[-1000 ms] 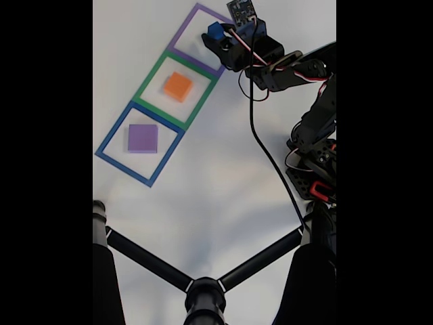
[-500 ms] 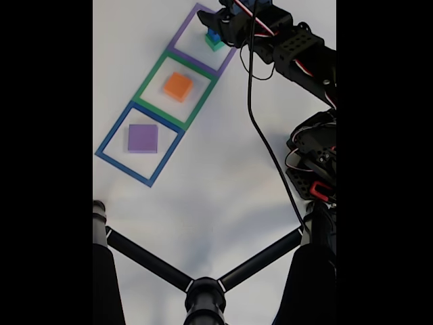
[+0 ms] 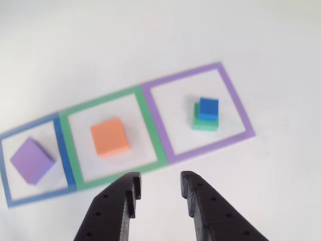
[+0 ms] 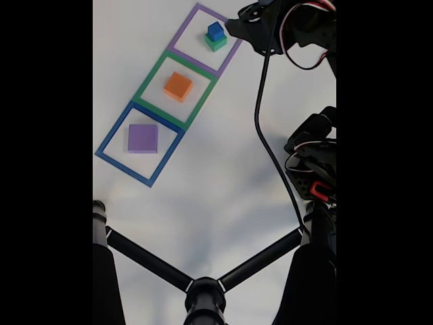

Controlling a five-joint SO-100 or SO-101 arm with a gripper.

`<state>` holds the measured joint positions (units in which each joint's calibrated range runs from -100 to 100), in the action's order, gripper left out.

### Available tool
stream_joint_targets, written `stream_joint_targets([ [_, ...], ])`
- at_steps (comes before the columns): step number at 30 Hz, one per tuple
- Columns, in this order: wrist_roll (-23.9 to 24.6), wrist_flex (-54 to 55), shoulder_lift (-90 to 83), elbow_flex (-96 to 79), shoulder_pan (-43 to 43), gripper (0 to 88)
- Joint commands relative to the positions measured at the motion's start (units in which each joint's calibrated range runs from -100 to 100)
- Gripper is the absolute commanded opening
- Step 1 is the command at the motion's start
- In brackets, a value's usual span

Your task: Tower of hanoi

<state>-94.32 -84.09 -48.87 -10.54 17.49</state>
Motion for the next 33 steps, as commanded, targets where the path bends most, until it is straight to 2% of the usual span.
stream_joint_targets([
  [1, 0.6, -15.7, -2.5, 9.7, -3.0, 11.7],
  [4, 4.1, -15.1, -4.0, 6.2, -4.2, 19.4],
  [7, 1.3, -11.9, -6.3, -1.2, -4.3, 27.0],
  [10, -4.8, -7.2, -8.3, -8.0, -4.5, 28.3],
  [14, -5.7, -0.2, -9.2, -16.0, -4.5, 31.7],
  [23, -5.7, 29.4, -11.2, -41.2, -4.8, 35.1],
  [33, -5.7, 68.8, -6.2, -65.9, -6.4, 35.6],
])
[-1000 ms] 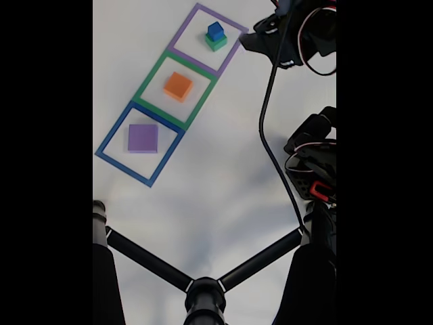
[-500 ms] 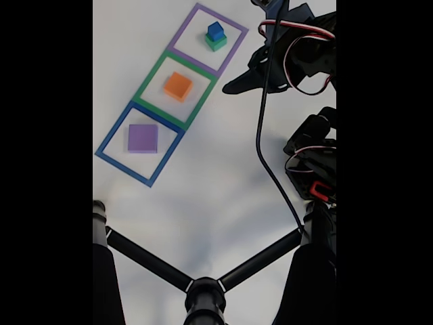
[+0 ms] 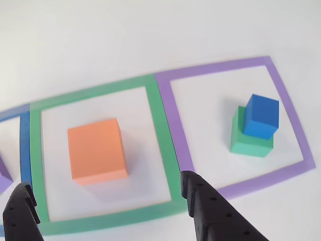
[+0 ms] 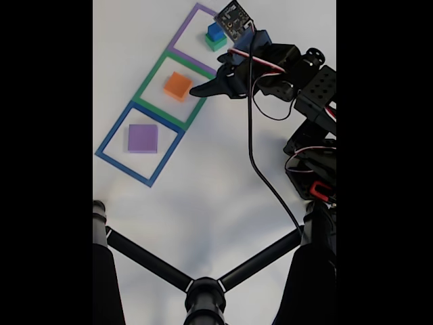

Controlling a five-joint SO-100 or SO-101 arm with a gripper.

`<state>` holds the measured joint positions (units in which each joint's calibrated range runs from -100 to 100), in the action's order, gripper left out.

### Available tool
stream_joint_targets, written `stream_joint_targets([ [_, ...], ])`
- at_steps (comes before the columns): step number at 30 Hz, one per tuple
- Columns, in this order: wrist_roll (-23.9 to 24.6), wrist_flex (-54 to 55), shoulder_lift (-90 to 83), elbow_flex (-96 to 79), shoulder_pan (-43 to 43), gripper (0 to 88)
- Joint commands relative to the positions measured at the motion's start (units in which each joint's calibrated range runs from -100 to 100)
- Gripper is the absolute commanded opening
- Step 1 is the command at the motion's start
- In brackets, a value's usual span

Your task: Tower of hanoi

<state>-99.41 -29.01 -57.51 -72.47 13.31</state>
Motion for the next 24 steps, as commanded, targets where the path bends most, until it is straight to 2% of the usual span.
stream_joint_targets([
  [1, -0.6, 17.7, 3.7, -5.9, -2.5, 35.6],
  [8, -0.6, 38.0, 13.2, -14.6, -3.4, 35.3],
  [24, -0.6, 65.2, 39.6, -13.4, -5.2, 35.3],
])
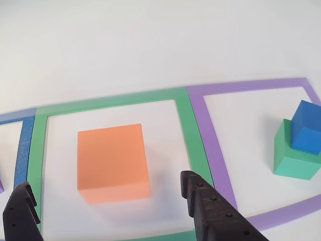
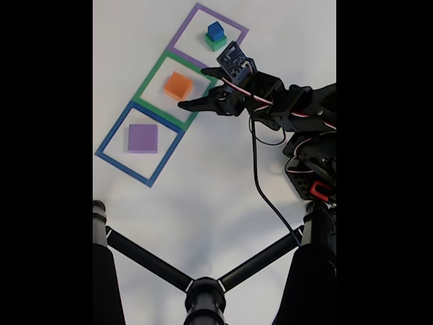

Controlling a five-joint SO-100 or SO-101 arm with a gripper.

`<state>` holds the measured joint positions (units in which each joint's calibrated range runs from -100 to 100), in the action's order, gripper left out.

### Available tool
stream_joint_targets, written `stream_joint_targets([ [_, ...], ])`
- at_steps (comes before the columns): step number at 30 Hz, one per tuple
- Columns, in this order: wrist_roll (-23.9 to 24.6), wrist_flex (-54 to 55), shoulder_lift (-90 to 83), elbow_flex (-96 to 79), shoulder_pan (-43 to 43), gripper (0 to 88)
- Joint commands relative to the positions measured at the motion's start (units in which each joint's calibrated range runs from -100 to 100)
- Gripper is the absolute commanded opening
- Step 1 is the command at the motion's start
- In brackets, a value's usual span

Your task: Tower of hanoi

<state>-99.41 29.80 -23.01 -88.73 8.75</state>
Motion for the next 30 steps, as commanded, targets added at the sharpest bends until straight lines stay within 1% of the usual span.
stream_joint_targets([
  [1, -0.6, 8.0, 7.0, 3.5, -0.6, 35.3],
  [13, -0.6, 19.0, 22.3, 8.2, -1.8, 35.3],
  [24, -0.6, 23.3, 31.0, 12.4, -2.7, 35.1],
  [30, -0.6, 23.8, 34.0, 15.3, -2.7, 35.0],
])
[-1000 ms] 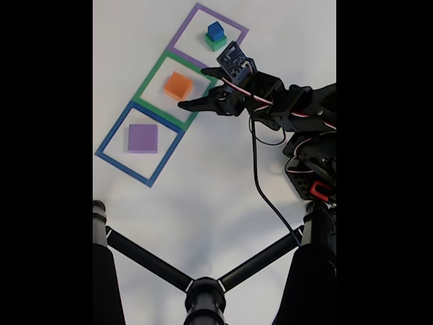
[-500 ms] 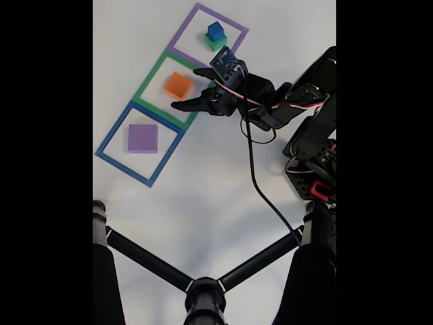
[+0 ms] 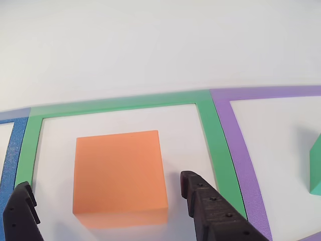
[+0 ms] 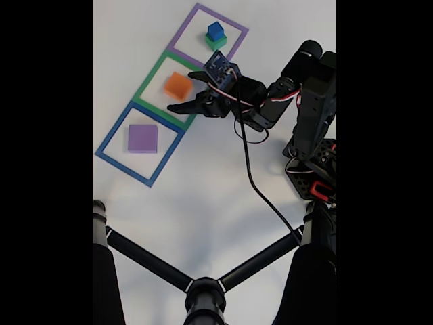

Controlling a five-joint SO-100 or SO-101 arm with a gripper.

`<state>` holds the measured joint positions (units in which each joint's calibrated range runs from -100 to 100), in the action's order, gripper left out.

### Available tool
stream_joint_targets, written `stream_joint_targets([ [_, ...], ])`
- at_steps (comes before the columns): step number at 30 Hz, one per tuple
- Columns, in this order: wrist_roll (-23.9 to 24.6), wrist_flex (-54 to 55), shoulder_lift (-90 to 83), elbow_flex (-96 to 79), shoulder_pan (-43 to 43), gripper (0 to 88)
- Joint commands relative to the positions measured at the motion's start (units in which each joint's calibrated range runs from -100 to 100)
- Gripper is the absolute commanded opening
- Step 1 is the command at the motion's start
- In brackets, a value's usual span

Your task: Tower of hanoi

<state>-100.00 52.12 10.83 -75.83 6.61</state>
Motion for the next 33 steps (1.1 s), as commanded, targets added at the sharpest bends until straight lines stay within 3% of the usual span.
stream_joint_targets([
  [1, 0.0, 1.5, 0.5, 2.8, -0.5, 35.0],
  [17, 0.0, 2.3, 3.7, 5.6, -1.8, 34.0],
  [33, 0.0, 2.0, 4.6, 7.0, -2.5, 20.8],
])
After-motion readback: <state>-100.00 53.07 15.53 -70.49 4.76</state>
